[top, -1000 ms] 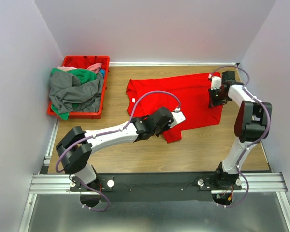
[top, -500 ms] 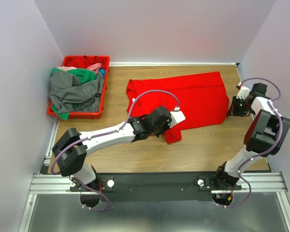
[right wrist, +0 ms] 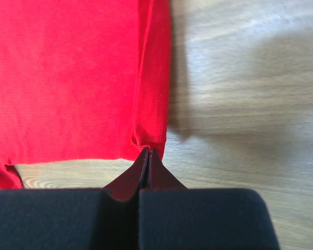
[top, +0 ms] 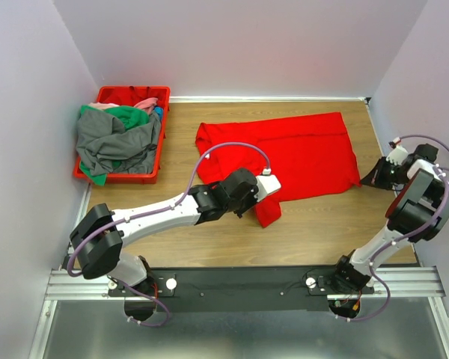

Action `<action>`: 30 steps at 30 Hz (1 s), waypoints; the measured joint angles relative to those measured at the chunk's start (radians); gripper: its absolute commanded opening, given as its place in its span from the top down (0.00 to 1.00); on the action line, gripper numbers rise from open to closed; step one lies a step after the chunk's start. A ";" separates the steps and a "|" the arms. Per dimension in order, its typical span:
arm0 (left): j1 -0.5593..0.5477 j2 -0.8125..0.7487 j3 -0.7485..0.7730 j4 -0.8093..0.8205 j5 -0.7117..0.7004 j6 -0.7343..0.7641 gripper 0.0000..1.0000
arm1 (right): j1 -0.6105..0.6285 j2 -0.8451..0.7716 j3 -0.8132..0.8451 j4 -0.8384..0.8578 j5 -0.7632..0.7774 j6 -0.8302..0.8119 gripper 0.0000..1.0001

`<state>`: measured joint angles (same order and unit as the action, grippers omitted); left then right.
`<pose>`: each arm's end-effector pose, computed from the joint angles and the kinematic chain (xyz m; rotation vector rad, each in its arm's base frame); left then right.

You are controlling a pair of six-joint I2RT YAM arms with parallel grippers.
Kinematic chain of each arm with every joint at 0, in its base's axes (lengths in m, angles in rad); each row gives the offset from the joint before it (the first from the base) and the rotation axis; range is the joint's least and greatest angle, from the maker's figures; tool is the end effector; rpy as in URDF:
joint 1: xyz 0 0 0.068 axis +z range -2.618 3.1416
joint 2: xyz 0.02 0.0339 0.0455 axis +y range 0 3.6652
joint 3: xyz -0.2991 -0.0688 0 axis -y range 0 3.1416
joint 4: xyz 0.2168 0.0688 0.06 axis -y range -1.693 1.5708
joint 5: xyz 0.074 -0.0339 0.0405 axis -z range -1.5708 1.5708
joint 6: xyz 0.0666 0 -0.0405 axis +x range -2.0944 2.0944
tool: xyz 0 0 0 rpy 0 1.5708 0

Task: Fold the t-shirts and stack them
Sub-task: Fold the tshirt

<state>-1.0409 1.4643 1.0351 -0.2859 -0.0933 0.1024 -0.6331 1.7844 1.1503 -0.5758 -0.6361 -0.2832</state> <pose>0.1652 -0.2697 0.2832 1.2090 1.9704 -0.3804 0.2964 -0.1685 0.2063 0.2866 2.4822 0.5352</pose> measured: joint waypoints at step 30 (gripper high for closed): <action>0.022 -0.047 -0.023 0.008 0.002 -0.026 1.00 | -0.032 0.150 0.199 -0.002 -0.032 0.030 0.95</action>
<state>-1.0187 1.4170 1.0122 -0.2783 -0.0910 0.0769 -0.6651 1.9347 1.3495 -0.5781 -0.6678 -0.2531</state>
